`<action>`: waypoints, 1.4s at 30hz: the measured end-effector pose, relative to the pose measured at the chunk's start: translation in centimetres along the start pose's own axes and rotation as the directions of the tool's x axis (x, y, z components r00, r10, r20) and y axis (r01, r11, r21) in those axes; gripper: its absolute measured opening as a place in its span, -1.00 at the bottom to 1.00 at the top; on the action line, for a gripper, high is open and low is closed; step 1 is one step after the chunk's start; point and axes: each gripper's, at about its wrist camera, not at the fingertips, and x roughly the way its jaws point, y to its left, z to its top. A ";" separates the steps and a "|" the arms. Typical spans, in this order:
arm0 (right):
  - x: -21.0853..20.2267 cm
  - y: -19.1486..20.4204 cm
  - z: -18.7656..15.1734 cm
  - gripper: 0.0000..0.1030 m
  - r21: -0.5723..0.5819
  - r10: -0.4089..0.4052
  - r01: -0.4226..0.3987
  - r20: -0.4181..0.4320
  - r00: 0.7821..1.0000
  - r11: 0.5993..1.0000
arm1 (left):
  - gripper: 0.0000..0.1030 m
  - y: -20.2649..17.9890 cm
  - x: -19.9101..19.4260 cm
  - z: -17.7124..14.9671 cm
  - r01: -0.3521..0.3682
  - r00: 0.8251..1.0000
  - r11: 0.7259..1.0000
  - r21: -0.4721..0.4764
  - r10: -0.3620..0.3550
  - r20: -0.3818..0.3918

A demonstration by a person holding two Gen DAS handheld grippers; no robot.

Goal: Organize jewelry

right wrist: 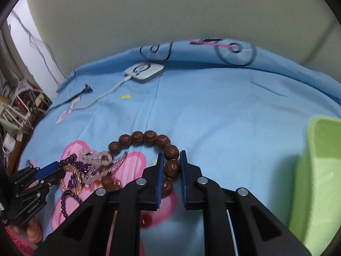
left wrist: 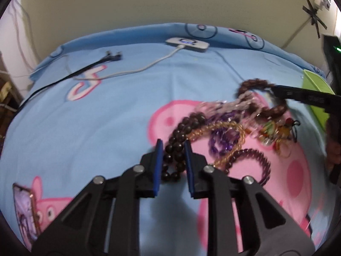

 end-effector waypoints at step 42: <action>-21.0 -5.1 -7.1 -1.00 0.057 0.093 -0.126 0.399 0.912 0.990 | -0.70 -25.3 -6.2 6.7 0.380 0.915 0.832 0.405 -0.403 -0.029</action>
